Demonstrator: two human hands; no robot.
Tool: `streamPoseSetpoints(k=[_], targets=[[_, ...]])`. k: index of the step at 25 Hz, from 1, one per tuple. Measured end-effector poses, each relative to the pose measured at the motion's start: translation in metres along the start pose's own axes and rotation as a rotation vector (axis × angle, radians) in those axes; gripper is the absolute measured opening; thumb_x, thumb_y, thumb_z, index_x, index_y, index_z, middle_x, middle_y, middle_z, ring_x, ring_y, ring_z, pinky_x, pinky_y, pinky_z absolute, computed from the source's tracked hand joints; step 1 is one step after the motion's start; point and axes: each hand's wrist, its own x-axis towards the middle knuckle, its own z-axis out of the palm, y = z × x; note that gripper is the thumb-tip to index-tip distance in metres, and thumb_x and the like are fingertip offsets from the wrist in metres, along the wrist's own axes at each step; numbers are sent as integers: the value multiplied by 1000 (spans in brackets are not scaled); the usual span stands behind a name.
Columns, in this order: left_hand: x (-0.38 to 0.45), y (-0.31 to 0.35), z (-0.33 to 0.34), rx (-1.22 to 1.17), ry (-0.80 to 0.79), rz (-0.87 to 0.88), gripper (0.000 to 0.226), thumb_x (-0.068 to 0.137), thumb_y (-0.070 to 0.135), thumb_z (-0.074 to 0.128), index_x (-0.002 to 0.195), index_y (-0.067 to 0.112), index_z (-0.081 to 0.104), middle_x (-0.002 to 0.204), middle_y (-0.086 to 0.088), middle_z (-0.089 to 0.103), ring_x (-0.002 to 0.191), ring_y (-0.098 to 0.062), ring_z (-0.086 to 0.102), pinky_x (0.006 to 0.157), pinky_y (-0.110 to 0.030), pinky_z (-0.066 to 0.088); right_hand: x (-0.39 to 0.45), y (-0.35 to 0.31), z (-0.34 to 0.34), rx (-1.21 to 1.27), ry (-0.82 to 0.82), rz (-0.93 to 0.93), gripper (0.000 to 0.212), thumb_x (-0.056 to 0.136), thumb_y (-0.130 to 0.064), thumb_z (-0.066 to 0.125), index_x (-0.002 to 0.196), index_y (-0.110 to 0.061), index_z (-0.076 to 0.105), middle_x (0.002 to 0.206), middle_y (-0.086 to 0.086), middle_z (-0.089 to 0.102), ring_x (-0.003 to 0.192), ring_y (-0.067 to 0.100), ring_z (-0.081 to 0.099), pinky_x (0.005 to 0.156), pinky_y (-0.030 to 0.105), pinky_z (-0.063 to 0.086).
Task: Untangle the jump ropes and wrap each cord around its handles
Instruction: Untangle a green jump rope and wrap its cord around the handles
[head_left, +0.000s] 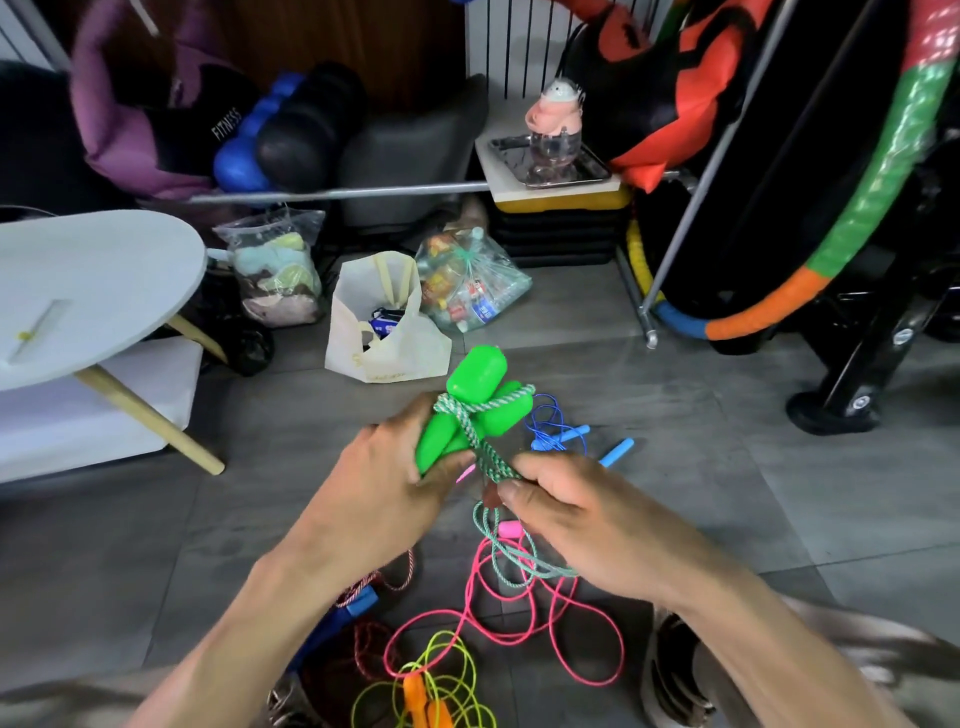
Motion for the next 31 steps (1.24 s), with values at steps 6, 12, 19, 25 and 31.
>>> streamPoseSetpoints(k=[6,12,19,25,31], targets=[[-5,5,22,384,-166,-5,37,90,27,56,124,25,41,100,-10,63,99,-34,61,78,-36,45,-1,-3,-19,133,-135,63,35,102,-29,48,71,-12,52,60,2,48,48,11,36,48,33,32],[-16,13,35,621,-332,133,38,92,21,47,130,25,40,114,-7,59,107,-29,58,85,-36,47,12,-9,-37,-285,-39,48,47,83,-47,69,54,-14,53,46,3,53,40,7,39,44,22,29],[-21,26,20,470,-338,297,5,93,33,51,96,29,52,103,0,63,102,-21,54,83,-27,34,44,7,-46,-210,-77,-99,54,62,-72,72,61,-19,63,47,-2,48,46,5,37,48,28,29],[-16,27,-8,-263,-127,155,29,76,27,77,59,12,59,47,7,44,43,-3,33,44,-18,26,51,31,-3,863,-20,-54,25,63,-31,86,76,-15,72,68,-5,69,59,7,64,54,19,48],[-1,10,-11,-445,-86,-54,28,86,13,72,61,6,60,46,6,54,40,-6,42,43,-17,33,41,4,13,795,127,-81,35,74,-45,73,53,-20,59,49,1,41,44,11,34,46,24,22]])
